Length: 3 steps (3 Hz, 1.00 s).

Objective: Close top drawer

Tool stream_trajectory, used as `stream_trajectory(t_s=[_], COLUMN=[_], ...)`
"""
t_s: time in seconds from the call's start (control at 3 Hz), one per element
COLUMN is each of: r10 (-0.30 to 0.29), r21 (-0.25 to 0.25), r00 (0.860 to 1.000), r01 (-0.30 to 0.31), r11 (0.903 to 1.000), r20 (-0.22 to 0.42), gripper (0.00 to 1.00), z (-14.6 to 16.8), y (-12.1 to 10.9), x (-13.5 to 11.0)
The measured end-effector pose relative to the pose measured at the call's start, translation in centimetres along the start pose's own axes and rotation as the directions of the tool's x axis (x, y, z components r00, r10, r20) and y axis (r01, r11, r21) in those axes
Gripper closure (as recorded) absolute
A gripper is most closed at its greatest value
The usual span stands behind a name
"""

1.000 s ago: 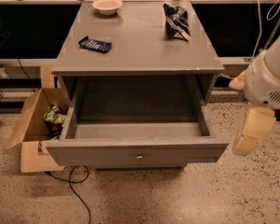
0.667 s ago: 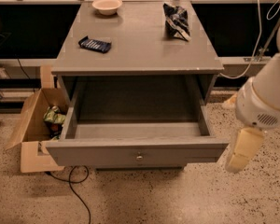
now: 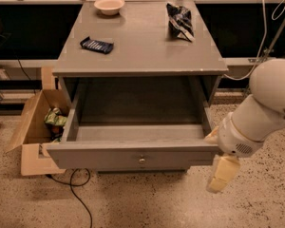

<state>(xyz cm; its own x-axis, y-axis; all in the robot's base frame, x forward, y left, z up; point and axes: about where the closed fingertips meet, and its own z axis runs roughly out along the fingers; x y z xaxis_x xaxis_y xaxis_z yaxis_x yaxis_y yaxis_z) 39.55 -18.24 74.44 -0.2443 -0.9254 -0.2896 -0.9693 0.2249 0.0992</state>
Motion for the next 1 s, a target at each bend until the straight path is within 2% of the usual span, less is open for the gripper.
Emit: stream_trajectory(t_s=[0.67, 1.0], r10=[0.0, -0.047], r21=[-0.005, -0.012], r00=[1.0, 0.999], r01=[0.0, 0.047], r11=[1.0, 0.9988], r20=[0.002, 0.015], gripper=[0.63, 0.94], z=[0.3, 5.0], y=[0.0, -0.8], x=[0.0, -0.1])
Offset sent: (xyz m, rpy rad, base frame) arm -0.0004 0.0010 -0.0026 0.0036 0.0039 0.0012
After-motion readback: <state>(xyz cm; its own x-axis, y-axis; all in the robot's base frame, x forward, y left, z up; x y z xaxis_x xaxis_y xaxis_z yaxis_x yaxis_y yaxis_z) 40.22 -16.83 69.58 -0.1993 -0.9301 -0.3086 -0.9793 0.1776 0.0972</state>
